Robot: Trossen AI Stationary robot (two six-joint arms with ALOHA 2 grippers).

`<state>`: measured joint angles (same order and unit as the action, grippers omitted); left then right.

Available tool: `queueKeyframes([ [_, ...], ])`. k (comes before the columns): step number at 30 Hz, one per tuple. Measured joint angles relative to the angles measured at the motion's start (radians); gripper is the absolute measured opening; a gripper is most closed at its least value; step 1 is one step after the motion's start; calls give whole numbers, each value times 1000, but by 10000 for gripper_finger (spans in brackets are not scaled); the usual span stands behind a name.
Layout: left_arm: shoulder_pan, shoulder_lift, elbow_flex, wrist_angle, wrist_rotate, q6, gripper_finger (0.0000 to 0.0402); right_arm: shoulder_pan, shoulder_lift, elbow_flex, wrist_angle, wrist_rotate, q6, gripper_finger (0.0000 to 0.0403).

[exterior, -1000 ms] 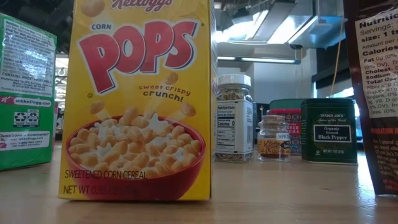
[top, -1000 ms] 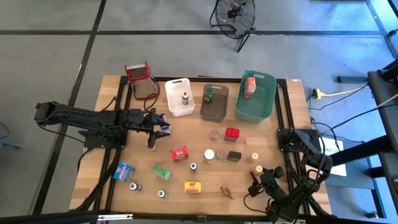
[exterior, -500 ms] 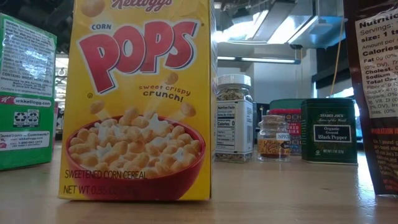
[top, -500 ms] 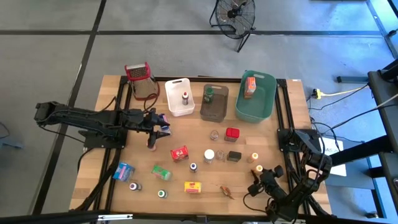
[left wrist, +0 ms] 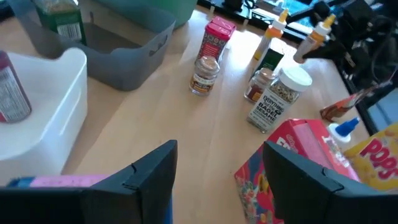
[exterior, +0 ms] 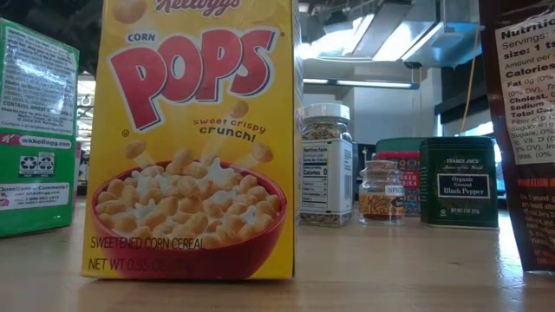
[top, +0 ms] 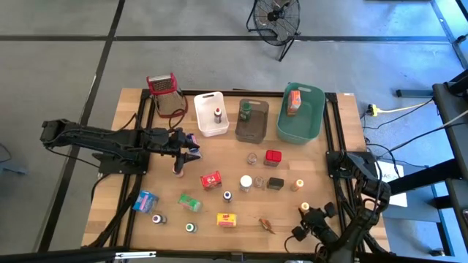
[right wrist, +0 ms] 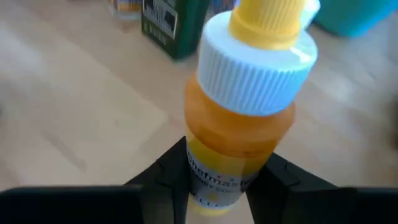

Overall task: Pick & Place Kitchen Items
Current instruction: Put the bottom yellow food coloring into the white bin

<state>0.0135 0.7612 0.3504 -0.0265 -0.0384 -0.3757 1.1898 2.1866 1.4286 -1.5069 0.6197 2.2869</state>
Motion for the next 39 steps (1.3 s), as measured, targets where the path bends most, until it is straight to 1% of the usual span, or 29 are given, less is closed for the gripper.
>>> queueKeyframes([
  [3, 0, 0, 0, 2, 13, -30, 231, -14, -47, 93, -27, -125, -105, 120],
  [6, -10, 1, 0, 41, 13, -34, 232, -40, -96, 197, -42, -167, -253, 119],
  [10, -61, 16, 0, 245, 27, -63, 232, -107, -154, 341, -64, -210, -464, 119],
  [12, -94, 40, 0, 397, 72, -67, 231, -151, -172, 407, -64, -252, -595, 119],
  [14, -130, 65, 0, 523, 125, -60, 231, -204, -184, 473, -45, -317, -713, 119],
  [16, -171, 100, 0, 645, 154, -19, 232, -259, -192, 533, -15, -383, -821, 119],
  [18, -215, 134, 0, 708, 167, 86, 233, -316, -193, 585, 27, -432, -938, 119],
  [20, -263, 172, 0, 755, 165, 212, 232, -371, -193, 625, 91, -460, -1067, 119],
  [22, -309, 214, 0, 777, 139, 321, 231, -424, -193, 645, 164, -507, -1177, 119],
  [25, -379, 281, 0, 832, 68, 458, 231, -495, -193, 645, 274, -590, -1311, 119],
  [29, -470, 347, 31, 848, -54, 592, 232, -562, -187, 646, 348, -645, -1427, 119],
  [32, -518, 400, 54, 898, -118, 590, 231, -585, -181, 645, 367, -646, -1491, 119],
  [37, -550, 517, 87, 1095, -101, 525, 230, -611, -171, 645, 414, -642, -1581, 119],
  [39, -558, 570, 106, 1137, -98, 517, 230, -618, -167, 645, 430, -639, -1613, 119],
])
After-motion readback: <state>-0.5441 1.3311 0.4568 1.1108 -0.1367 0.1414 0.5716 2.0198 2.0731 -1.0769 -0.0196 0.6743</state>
